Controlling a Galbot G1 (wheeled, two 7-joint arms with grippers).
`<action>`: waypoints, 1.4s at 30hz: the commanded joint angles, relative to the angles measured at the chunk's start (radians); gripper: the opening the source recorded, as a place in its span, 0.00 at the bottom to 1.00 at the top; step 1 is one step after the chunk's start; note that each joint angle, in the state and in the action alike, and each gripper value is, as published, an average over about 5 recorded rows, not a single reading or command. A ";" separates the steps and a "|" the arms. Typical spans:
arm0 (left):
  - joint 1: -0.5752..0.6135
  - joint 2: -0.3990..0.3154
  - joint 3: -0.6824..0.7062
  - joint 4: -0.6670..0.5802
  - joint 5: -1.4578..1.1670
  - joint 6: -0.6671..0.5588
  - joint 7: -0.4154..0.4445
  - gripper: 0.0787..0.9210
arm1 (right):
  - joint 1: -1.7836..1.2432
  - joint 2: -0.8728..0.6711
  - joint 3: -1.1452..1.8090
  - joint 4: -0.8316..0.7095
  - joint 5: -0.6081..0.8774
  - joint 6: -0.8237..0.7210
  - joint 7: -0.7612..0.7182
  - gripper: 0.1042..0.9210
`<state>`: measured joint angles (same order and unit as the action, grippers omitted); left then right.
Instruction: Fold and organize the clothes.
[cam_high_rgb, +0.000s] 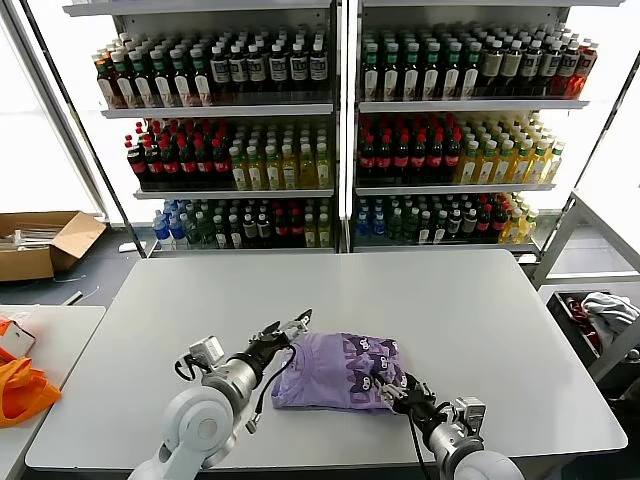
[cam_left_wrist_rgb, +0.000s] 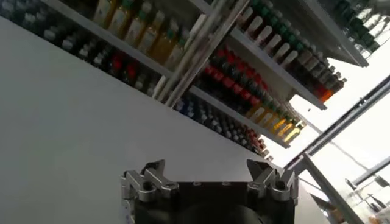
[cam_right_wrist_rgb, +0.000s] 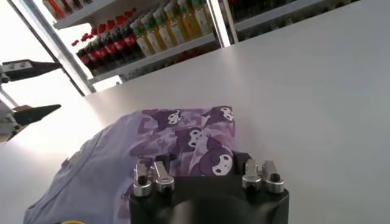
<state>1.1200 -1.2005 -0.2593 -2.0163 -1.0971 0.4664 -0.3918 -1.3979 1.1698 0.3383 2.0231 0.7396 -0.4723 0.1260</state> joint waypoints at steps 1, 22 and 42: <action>0.059 0.124 -0.290 -0.027 0.054 -0.023 0.081 0.88 | 0.014 -0.016 0.000 -0.016 0.035 -0.033 -0.023 0.59; 0.241 0.104 -0.465 0.011 0.247 -0.149 0.287 0.88 | 0.002 -0.161 0.196 -0.057 -0.153 -0.058 -0.204 0.03; 0.297 0.084 -0.452 -0.066 0.254 -0.151 0.296 0.88 | 0.099 -0.073 0.095 0.088 -0.291 0.201 -0.160 0.44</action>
<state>1.3859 -1.1092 -0.7054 -2.0552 -0.8619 0.3234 -0.1106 -1.4049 1.0555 0.5344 2.0622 0.5173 -0.3577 -0.0767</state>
